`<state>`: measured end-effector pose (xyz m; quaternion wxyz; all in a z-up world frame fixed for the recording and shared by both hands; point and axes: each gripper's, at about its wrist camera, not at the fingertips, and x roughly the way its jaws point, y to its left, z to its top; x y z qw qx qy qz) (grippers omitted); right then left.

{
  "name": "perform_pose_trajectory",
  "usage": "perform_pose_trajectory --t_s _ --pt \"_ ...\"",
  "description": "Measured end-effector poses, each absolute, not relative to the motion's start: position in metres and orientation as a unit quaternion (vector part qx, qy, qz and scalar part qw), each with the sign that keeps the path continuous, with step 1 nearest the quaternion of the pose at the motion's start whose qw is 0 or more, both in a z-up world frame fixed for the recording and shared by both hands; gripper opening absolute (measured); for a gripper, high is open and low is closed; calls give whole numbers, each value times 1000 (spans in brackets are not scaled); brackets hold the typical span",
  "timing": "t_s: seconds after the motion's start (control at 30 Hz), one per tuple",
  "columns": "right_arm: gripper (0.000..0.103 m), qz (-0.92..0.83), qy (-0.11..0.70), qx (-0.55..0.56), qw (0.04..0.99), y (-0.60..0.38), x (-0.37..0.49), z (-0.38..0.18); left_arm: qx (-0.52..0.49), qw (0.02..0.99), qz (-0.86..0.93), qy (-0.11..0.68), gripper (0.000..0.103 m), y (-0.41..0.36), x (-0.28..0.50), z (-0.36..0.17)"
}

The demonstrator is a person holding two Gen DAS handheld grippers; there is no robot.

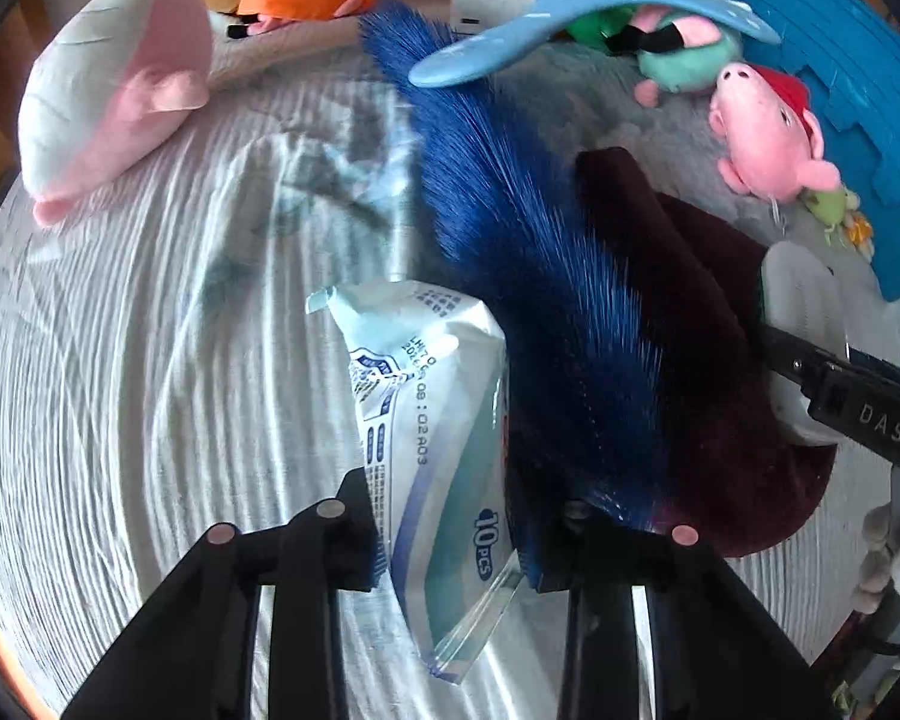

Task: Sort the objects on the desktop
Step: 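Close the left tool on the wipes pack while the right tool closes on the white device, then lift the wipes pack with the left tool while the right tool carries the device to the bin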

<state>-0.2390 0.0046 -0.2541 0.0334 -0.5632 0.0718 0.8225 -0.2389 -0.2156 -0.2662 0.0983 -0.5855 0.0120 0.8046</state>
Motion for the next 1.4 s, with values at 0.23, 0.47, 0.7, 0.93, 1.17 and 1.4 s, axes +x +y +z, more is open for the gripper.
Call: perform_pose_trajectory --t_s 0.23,0.47,0.7,0.93,1.17,1.4 --pt "74 830 63 -554 27 8 -225 -255 -585 98 805 17 32 -228 -235 -263" --pt "72 833 35 -552 16 6 -222 -255 -582 88 808 19 26 -221 -237 -252" --pt "65 844 54 -533 -6 19 -215 -236 -527 110 842 7 21 -214 -232 -187" --pt "63 856 63 -512 -16 30 -213 -212 -512 117 851 9 21 -198 -229 -161" --pt "63 868 73 -491 -27 41 -210 -188 -502 129 855 14 21 -169 -225 -150" --pt "63 887 67 -455 -43 55 -213 -146 -489 137 862 16 21 -140 -227 -127"
